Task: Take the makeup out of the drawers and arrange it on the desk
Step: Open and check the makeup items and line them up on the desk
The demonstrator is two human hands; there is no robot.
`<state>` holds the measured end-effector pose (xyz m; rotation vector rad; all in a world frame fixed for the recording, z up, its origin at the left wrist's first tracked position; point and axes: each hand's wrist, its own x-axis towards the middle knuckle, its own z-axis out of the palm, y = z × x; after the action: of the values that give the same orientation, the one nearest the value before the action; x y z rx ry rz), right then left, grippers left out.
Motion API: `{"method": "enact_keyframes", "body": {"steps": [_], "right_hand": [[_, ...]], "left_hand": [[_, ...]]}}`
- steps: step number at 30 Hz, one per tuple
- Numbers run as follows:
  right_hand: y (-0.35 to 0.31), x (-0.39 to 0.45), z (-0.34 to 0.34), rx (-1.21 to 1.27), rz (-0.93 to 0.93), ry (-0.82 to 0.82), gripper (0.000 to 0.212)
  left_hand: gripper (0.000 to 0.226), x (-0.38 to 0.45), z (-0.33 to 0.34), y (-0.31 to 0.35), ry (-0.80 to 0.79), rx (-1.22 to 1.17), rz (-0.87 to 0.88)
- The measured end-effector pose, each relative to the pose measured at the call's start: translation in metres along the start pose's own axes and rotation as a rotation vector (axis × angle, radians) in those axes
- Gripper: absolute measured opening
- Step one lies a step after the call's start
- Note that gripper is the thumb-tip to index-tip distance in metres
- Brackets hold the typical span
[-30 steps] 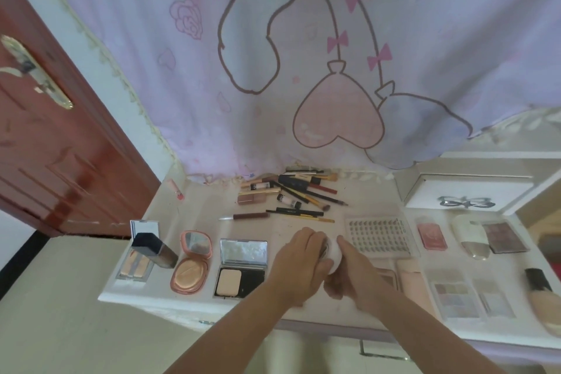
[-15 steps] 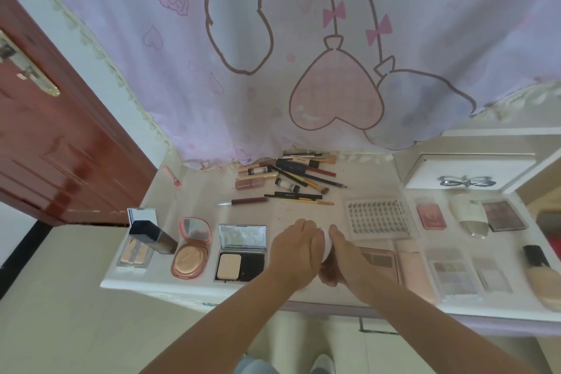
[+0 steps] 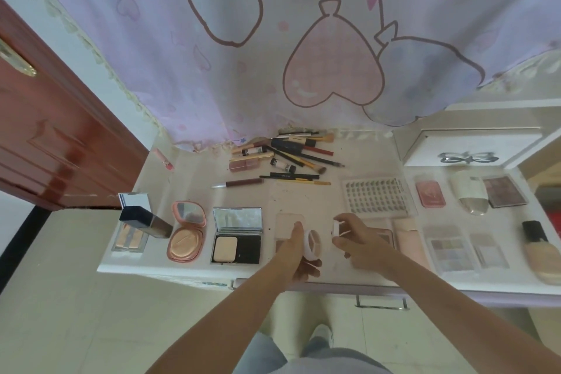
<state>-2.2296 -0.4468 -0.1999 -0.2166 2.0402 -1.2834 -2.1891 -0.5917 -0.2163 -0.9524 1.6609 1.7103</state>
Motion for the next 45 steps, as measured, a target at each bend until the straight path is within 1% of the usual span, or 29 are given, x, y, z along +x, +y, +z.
{"method": "enact_keyframes", "body": {"steps": [2, 5, 6, 7, 9, 10, 11, 13, 14, 17, 19, 21, 25, 27, 30, 32, 34, 35, 37, 39, 40, 41, 43, 45], "right_hand": [[0.009, 0.002, -0.004, -0.034, -0.017, 0.061, 0.039], [0.029, 0.006, -0.005, -0.242, -0.024, 0.104, 0.040], [0.036, 0.006, -0.004, -0.344, -0.025, 0.127, 0.038], [0.043, 0.007, -0.003, -0.470, -0.020, 0.157, 0.043], [0.056, 0.010, 0.000, -0.653, -0.058, 0.216, 0.070], [0.061, 0.012, 0.001, -0.674, -0.079, 0.248, 0.077], [0.063, 0.013, 0.002, -0.674, -0.079, 0.281, 0.078], [0.062, 0.017, 0.000, -0.685, -0.063, 0.319, 0.071], [0.063, 0.018, -0.002, -0.708, -0.058, 0.309, 0.068], [0.065, 0.024, -0.006, -0.817, -0.049, 0.212, 0.067], [0.062, 0.028, -0.008, -0.883, -0.037, 0.172, 0.061], [0.055, 0.034, -0.010, -0.946, -0.023, 0.131, 0.058], [0.045, 0.048, -0.007, -1.034, -0.069, 0.044, 0.057], [0.040, 0.054, -0.004, -1.079, -0.089, 0.015, 0.057], [0.032, 0.060, -0.001, -1.085, -0.116, -0.034, 0.056], [0.028, 0.063, 0.002, -1.099, -0.123, -0.076, 0.055], [0.028, 0.064, 0.002, -1.108, -0.126, -0.093, 0.057], [0.030, 0.064, 0.001, -1.114, -0.131, -0.091, 0.058], [0.034, 0.063, -0.003, -1.125, -0.163, -0.067, 0.059], [0.041, 0.056, -0.007, -1.079, -0.240, 0.033, 0.059], [0.045, 0.050, -0.010, -1.081, -0.291, 0.102, 0.059], [0.051, 0.043, -0.014, -1.063, -0.302, 0.163, 0.060], [0.063, 0.028, -0.020, -1.084, -0.262, 0.211, 0.064], [0.067, 0.017, -0.023, -1.084, -0.146, 0.149, 0.076]], "left_hand": [[0.050, 0.001, 0.000, -0.006, -0.026, -0.191, -0.085], [0.041, 0.003, 0.005, -0.011, -0.004, -0.391, -0.195], [0.041, 0.004, 0.008, -0.011, -0.001, -0.407, -0.215], [0.043, 0.006, 0.012, -0.011, 0.011, -0.408, -0.226], [0.049, 0.011, 0.021, -0.012, 0.033, -0.425, -0.250], [0.052, 0.013, 0.024, -0.013, 0.039, -0.430, -0.258], [0.055, 0.015, 0.027, -0.014, 0.046, -0.432, -0.266], [0.058, 0.018, 0.031, -0.014, 0.057, -0.459, -0.292], [0.059, 0.019, 0.033, -0.014, 0.062, -0.475, -0.303], [0.060, 0.020, 0.037, -0.014, 0.070, -0.502, -0.308], [0.066, 0.023, 0.035, -0.018, 0.082, -0.484, -0.304], [0.066, 0.022, 0.032, -0.022, 0.096, -0.477, -0.296], [0.044, 0.017, 0.023, -0.025, 0.156, -0.467, -0.269], [0.039, 0.015, 0.021, -0.027, 0.162, -0.459, -0.290], [0.030, 0.011, 0.018, -0.027, 0.192, -0.406, -0.289], [0.021, 0.012, 0.015, -0.027, 0.246, -0.329, -0.235], [0.017, 0.011, 0.012, -0.028, 0.310, -0.202, -0.132], [0.018, 0.012, 0.010, -0.031, 0.343, -0.064, -0.054], [0.019, 0.011, 0.004, -0.034, 0.410, 0.283, 0.123], [0.019, 0.007, 0.001, -0.035, 0.461, 0.509, 0.288], [0.021, 0.008, 0.000, -0.037, 0.471, 0.593, 0.361], [0.024, 0.010, -0.001, -0.038, 0.467, 0.681, 0.424], [0.026, 0.014, 0.000, -0.038, 0.452, 0.876, 0.514], [0.017, 0.019, 0.001, -0.036, 0.495, 1.049, 0.672]]}}
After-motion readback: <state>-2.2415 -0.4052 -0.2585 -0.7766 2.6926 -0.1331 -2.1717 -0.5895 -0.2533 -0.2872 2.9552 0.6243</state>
